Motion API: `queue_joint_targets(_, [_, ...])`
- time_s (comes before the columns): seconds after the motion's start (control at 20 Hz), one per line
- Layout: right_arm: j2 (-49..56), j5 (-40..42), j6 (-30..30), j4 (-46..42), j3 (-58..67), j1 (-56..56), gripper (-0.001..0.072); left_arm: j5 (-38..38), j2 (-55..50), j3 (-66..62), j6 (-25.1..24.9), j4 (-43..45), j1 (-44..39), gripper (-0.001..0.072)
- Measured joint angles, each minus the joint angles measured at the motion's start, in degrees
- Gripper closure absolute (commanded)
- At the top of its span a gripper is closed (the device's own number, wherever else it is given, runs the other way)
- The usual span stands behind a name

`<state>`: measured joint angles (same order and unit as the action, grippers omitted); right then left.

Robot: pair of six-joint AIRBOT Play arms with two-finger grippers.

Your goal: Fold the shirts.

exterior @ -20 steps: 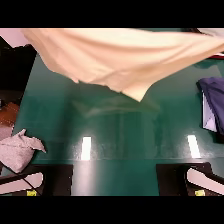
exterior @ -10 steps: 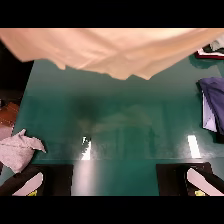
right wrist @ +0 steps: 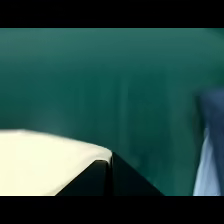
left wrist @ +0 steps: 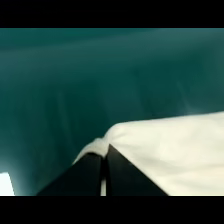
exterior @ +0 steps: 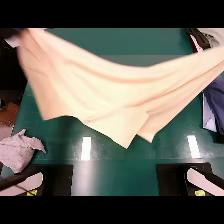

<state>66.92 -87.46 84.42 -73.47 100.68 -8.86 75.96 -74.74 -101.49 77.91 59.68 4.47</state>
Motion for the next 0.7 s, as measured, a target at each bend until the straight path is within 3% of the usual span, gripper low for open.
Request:
queue_joint_targets(0.2, [6.2,0.0,0.1,0.2,-12.5,2.7,0.07,0.8,-14.6,3.6,0.1,-2.5,0.0,0.0681])
queue_joint_targets(0.25, [7.4,0.6,0.1,0.2,-14.8,3.3,0.07,-0.1,-17.2,4.0,0.1,-3.3,0.0,0.0464])
queue_joint_targets(0.3, [8.5,1.2,0.1,0.2,-17.0,3.9,0.07,-1.2,-19.3,4.2,0.3,-4.2,0.0,0.0202])
queue_joint_targets(0.35, [9.3,1.9,0.0,0.2,-18.8,4.4,0.07,-2.1,-20.9,4.4,0.7,-4.7,0.2,0.0171])
queue_joint_targets(0.55, [10.6,3.8,0.0,0.2,-21.3,5.0,0.07,1.4,-23.3,3.5,2.0,-5.5,2.2,0.0173])
queue_joint_targets(0.7, [11.0,4.4,-0.1,0.3,-19.9,4.8,0.07,3.4,-18.9,10.1,1.8,-5.1,1.8,0.0172])
